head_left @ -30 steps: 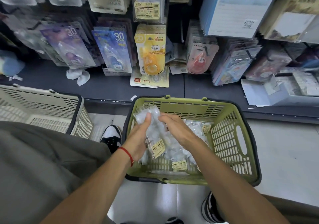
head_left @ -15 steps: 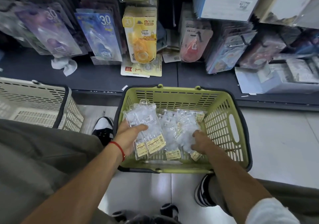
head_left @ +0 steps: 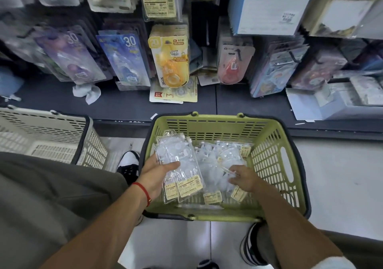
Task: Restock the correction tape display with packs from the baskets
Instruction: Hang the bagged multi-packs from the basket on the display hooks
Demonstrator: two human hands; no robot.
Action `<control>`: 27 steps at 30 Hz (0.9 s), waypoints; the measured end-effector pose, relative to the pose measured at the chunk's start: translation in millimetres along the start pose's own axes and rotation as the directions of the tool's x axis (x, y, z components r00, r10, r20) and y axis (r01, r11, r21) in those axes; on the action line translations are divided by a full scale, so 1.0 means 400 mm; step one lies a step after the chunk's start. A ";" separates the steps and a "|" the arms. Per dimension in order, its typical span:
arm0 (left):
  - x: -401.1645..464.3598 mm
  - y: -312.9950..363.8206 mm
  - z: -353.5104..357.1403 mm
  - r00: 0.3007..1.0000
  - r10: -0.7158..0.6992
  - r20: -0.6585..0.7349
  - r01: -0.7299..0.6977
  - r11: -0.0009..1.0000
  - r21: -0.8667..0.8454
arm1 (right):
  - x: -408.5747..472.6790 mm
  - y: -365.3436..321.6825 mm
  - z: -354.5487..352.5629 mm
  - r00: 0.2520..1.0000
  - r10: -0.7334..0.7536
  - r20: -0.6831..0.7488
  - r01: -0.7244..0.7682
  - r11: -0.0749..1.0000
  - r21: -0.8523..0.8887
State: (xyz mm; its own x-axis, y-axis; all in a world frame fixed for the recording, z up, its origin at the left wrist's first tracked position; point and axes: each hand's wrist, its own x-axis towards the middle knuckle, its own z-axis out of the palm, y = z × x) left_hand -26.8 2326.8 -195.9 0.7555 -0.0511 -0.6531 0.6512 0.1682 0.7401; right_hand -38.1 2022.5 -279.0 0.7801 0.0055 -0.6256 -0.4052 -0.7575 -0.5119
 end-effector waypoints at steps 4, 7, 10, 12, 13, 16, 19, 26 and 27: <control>-0.008 0.027 0.011 0.997 0.081 0.012 -0.079 0.993 -0.087 | -0.047 -0.079 -0.129 0.997 -0.048 0.056 0.001 0.765 0.644; -0.029 0.075 0.041 0.986 0.156 0.066 -0.146 0.980 -0.132 | -0.067 -0.192 -0.193 0.968 -0.240 0.077 0.064 0.529 0.846; -0.055 0.150 0.077 0.955 0.274 0.111 -0.259 0.957 -0.133 | -0.074 -0.342 -0.209 0.965 -0.258 -0.035 0.182 0.572 0.800; -0.070 0.217 0.099 0.928 0.366 0.071 -0.353 0.923 -0.154 | -0.087 -0.433 -0.225 0.953 -0.280 -0.114 0.265 0.594 0.759; -0.075 0.254 0.107 0.913 0.405 0.050 -0.392 0.904 -0.170 | -0.099 -0.475 -0.242 0.940 -0.310 -0.143 0.308 0.591 0.746; -0.088 0.377 0.121 0.870 0.490 0.050 -0.472 0.859 -0.196 | -0.147 -0.580 -0.305 0.882 -0.387 -0.269 0.457 0.563 0.689; -0.120 0.508 0.132 0.826 0.556 0.090 -0.551 0.831 -0.079 | -0.196 -0.665 -0.373 0.818 -0.393 -0.420 0.574 0.506 0.644; -0.164 0.730 0.159 0.603 0.762 0.236 -0.790 0.612 0.041 | -0.319 -0.767 -0.538 0.612 -0.403 -0.681 0.756 0.551 0.354; -0.159 0.737 0.159 0.568 0.797 0.204 -0.820 0.568 0.067 | -0.323 -0.767 -0.557 0.590 -0.385 -0.710 0.761 0.560 0.328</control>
State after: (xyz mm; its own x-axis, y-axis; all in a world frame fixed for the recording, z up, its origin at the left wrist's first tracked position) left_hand 121.6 2317.3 74.1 0.9632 -0.0959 0.2512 -0.2451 0.0713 0.9669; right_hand 91.8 2108.7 90.1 0.9544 -0.1687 0.2462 0.2101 -0.2062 -0.9557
